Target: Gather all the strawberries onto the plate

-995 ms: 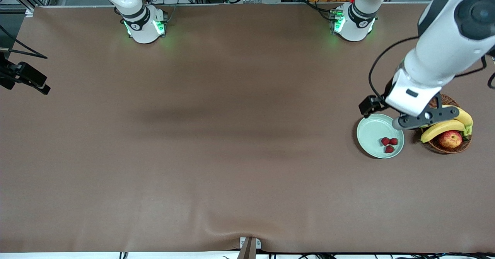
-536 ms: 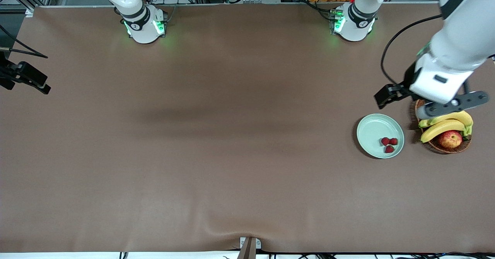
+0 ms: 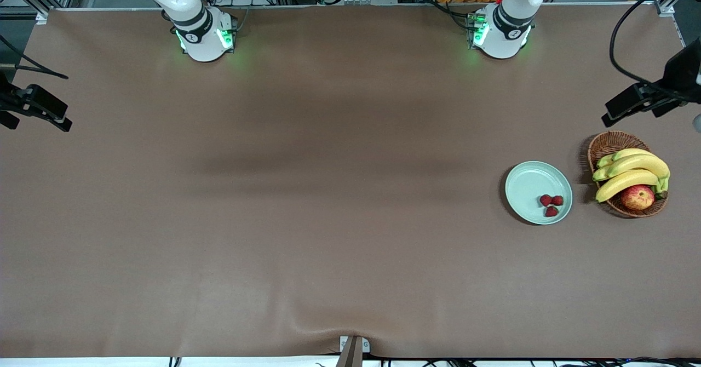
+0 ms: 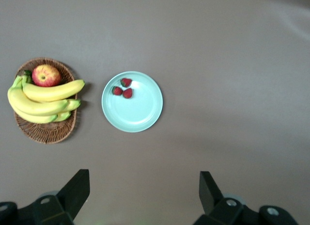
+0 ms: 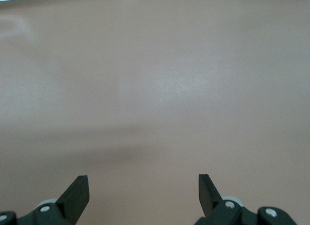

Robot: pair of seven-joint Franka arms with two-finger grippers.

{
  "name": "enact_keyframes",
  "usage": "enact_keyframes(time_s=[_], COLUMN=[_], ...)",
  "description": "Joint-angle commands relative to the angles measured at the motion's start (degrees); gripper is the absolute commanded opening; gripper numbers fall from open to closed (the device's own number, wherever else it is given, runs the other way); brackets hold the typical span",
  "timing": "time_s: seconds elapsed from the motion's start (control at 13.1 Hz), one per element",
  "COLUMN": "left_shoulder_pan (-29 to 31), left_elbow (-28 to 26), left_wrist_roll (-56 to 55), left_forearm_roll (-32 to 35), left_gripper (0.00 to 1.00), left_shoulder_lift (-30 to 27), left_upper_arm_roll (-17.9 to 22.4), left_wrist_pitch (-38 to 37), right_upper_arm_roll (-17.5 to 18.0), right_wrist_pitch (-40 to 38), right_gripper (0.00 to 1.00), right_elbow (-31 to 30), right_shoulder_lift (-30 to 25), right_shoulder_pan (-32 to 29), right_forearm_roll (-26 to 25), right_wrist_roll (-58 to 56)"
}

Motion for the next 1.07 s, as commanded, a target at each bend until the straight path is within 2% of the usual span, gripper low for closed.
enact_keyframes(time_s=[0.0,0.15,0.31,0.46,0.77,1.0], left_shoulder_pan=[-1.7,-1.8,-1.8,-2.6,-5.1,-7.4], left_elbow=[-9.3,-13.3,-13.3,-12.6,-12.3,-12.3], left_wrist_roll=[1.0,1.0,3.3,7.6,7.1,6.7], left_forearm_roll=[-1.3,-1.3,-1.0,-0.9,-0.8,-1.1], left_gripper=[1.0,1.0,1.0,1.0,1.0,1.0], left_shoulder_lift=[-7.4,-10.9,-11.0,-10.4,-10.3,-10.3], left_upper_arm_roll=[1.9,1.9,2.2,5.1,6.2,8.7], left_wrist_pitch=[0.8,1.3,1.0,1.0,0.6,-0.2], right_upper_arm_roll=[-0.3,-0.4,-0.4,-0.4,-0.4,-0.4], right_wrist_pitch=[-1.0,-1.0,-1.0,-1.0,-1.0,-1.0], right_gripper=[1.0,1.0,1.0,1.0,1.0,1.0], right_elbow=[1.5,1.5,1.5,1.5,1.5,1.4], right_shoulder_lift=[0.7,0.7,0.7,0.7,0.7,0.7], right_shoulder_pan=[0.2,0.1,0.1,0.1,0.1,0.1], right_forearm_roll=[-0.6,-0.4,-0.3,-0.3,-0.3,-0.2], right_wrist_roll=[-0.8,-0.8,-0.8,-0.8,-0.8,-0.8])
